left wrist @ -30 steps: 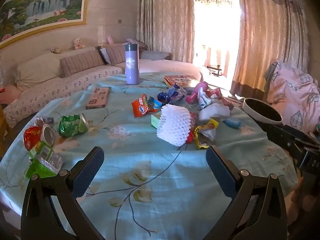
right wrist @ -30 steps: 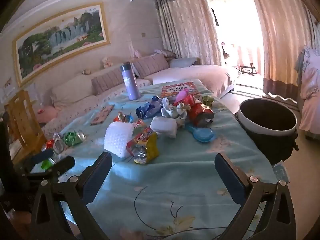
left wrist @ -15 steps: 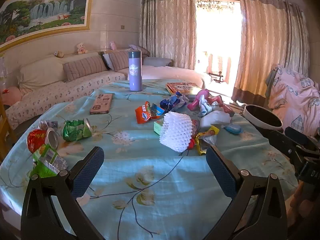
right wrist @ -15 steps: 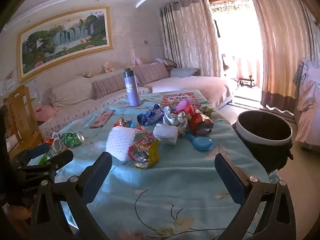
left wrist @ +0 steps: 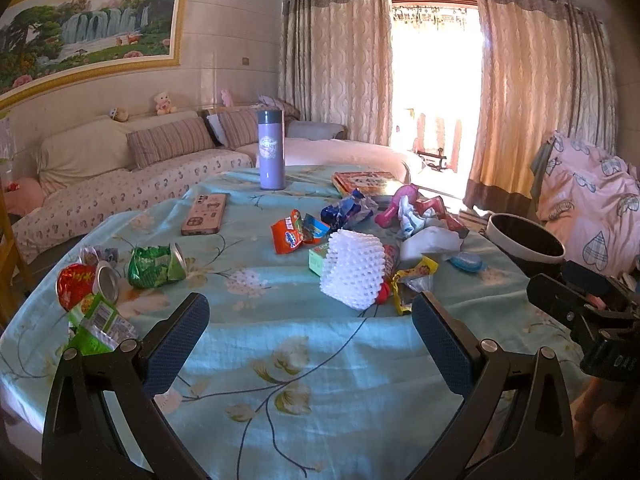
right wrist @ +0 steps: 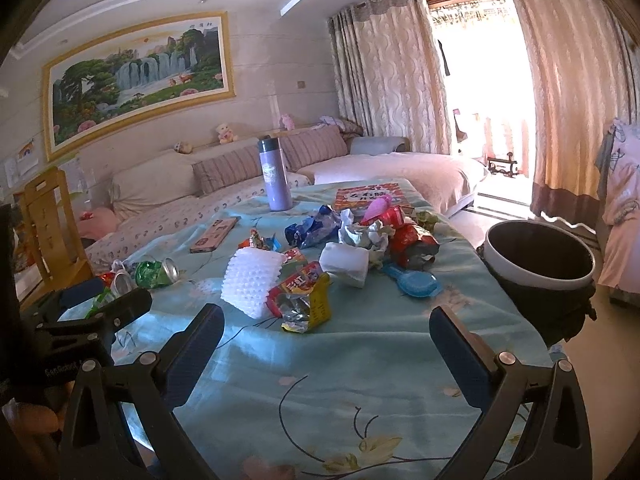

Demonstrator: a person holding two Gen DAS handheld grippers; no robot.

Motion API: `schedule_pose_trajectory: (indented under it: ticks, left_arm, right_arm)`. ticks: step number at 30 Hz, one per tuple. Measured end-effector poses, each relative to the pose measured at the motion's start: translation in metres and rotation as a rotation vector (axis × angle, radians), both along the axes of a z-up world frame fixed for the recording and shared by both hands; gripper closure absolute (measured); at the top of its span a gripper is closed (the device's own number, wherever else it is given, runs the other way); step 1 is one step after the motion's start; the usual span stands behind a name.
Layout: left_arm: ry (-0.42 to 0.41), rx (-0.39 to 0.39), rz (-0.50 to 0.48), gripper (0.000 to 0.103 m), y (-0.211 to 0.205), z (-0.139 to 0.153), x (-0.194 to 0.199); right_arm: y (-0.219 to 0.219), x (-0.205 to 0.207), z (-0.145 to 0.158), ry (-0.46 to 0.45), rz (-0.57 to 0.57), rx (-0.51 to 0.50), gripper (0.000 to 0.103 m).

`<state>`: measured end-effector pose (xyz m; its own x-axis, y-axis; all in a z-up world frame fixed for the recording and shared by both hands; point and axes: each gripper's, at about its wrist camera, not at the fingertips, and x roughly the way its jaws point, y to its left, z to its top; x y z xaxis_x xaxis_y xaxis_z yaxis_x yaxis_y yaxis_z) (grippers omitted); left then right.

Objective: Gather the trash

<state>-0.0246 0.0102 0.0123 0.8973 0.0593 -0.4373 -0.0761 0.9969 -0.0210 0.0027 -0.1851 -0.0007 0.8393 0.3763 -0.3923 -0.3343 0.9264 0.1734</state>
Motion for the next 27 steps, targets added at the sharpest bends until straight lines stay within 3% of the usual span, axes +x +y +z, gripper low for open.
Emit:
schedule_pose_trajectory:
  ticks: [27]
  left_arm:
    - [0.018, -0.004, 0.002, 0.0, 0.0066, -0.0026, 0.0086]
  right_arm:
    - [0.0046, 0.0036, -0.0048, 0.035, 0.022, 0.016, 0.0]
